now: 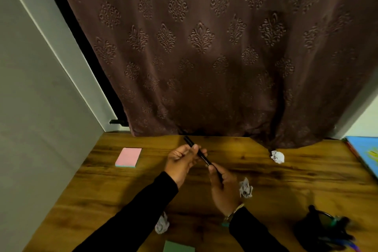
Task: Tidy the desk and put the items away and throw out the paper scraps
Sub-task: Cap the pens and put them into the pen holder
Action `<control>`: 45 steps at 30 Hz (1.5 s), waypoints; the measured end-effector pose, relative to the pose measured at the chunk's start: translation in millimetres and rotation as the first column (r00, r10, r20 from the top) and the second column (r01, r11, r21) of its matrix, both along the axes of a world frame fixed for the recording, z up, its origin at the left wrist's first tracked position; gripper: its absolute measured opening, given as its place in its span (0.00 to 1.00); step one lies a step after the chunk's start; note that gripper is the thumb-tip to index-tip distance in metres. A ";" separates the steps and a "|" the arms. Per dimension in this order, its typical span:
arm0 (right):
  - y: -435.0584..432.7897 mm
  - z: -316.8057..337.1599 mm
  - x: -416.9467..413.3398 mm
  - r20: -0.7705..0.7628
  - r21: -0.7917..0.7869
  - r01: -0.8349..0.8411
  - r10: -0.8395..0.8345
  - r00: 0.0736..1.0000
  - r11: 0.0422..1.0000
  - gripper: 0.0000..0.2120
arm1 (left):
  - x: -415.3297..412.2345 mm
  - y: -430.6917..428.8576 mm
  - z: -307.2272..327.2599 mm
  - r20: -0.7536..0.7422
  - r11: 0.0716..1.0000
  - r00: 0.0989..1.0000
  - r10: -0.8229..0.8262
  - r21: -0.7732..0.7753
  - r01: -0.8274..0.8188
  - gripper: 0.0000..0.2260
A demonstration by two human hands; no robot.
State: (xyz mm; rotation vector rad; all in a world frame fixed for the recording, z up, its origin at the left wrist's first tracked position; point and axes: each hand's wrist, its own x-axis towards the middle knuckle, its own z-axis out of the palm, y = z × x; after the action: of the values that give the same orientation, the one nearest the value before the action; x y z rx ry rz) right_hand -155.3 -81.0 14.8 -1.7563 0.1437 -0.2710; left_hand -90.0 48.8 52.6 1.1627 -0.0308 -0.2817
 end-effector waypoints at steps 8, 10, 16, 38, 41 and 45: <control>-42.2 8.6 -8.0 0.017 -0.101 -0.181 0.184 0.983 0.978 0.13 | -8.8 -31.1 -2.8 0.152 0.969 0.984 -0.087 0.244 0.048 0.08; -65.3 12.2 -13.3 0.082 -0.192 -0.175 0.194 0.978 0.966 0.09 | -13.7 -54.7 -5.9 0.226 0.933 0.958 -0.179 0.347 0.093 0.06; -171.6 17.4 -52.3 0.147 0.014 0.060 -0.062 0.987 0.998 0.09 | -22.6 -125.9 -12.9 0.276 0.903 0.892 -0.358 0.345 0.255 0.15; -315.3 4.5 -100.4 0.023 0.008 0.465 -0.465 0.885 0.886 0.08 | -39.9 -109.6 -85.6 0.060 0.823 0.963 -0.262 0.535 0.190 0.06; -355.4 -20.3 -126.1 -0.152 -0.344 0.388 -0.459 0.876 0.855 0.06 | -57.8 -132.2 -102.4 0.024 0.805 0.940 -0.342 0.524 0.279 0.10; -375.1 -81.8 -158.9 -0.533 -0.609 0.039 -0.445 0.720 0.793 0.09 | -73.1 -173.9 -103.9 0.033 0.779 0.921 -0.387 0.547 0.308 0.10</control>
State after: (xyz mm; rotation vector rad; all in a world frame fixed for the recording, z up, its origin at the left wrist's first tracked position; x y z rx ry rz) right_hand -314.3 -456.1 -67.0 -2.3728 0.9190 0.1550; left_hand -163.1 -125.1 -51.3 1.7386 -0.3187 -0.5614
